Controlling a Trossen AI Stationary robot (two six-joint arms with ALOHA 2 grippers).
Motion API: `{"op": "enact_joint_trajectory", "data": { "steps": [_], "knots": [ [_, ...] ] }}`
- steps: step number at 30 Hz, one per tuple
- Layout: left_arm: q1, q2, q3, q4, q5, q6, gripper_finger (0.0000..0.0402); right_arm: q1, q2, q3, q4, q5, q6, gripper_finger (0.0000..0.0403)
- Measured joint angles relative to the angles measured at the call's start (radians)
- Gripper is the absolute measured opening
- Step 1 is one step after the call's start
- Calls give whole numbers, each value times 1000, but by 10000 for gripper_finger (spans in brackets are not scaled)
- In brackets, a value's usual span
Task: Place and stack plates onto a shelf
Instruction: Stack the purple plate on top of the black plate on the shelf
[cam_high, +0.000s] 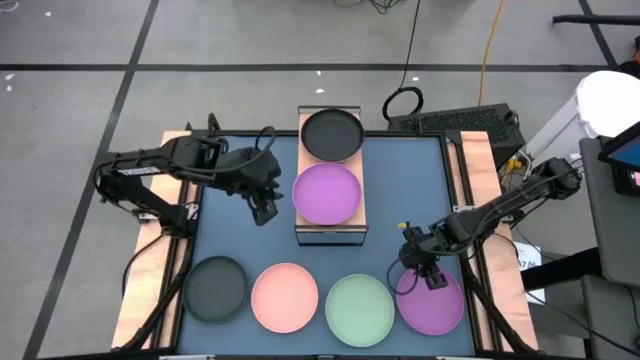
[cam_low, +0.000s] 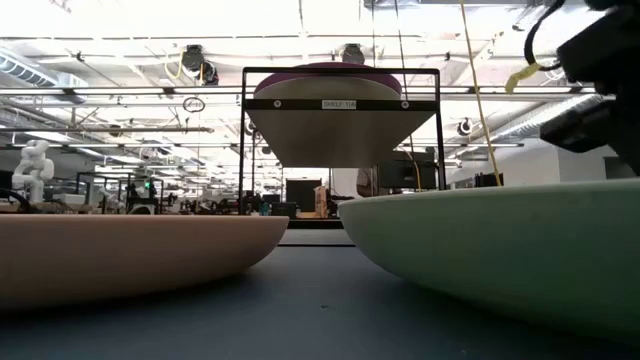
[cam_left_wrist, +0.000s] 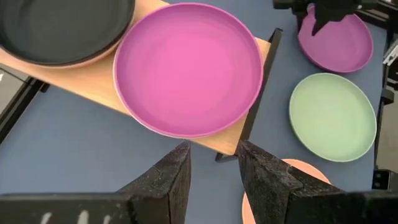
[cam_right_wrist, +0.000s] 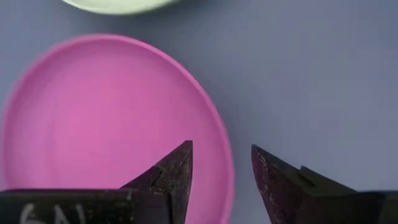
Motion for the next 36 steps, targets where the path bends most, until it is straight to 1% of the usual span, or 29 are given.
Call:
{"op": "enact_joint_trajectory", "data": {
  "steps": [6, 11, 16, 22, 28, 33, 36],
  "knots": [
    [-42, 0, 0, 0, -16, -16, 138, -1, 0, -42, 7, -2, -35, 144],
    [-74, 0, 0, 0, -43, -64, 138, -1, 0, -64, 21, -3, -44, 140],
    [-103, 0, 0, 0, -69, -94, 138, -1, 0, -112, 80, -28, -37, 113],
    [-136, 0, -11, 18, -70, -125, 138, -1, 0, -121, 95, -25, -29, 65],
    [-193, -6, -146, 125, -64, -155, 138, -1, 0, -121, 95, -23, -31, 9],
    [-226, -6, -279, 236, -22, -189, 138, -1, 0, -117, 88, -27, 30, 6],
    [-244, -7, -330, 260, -8, -236, 138, -1, 0, -83, 78, -27, 72, 3]
  ]
}}
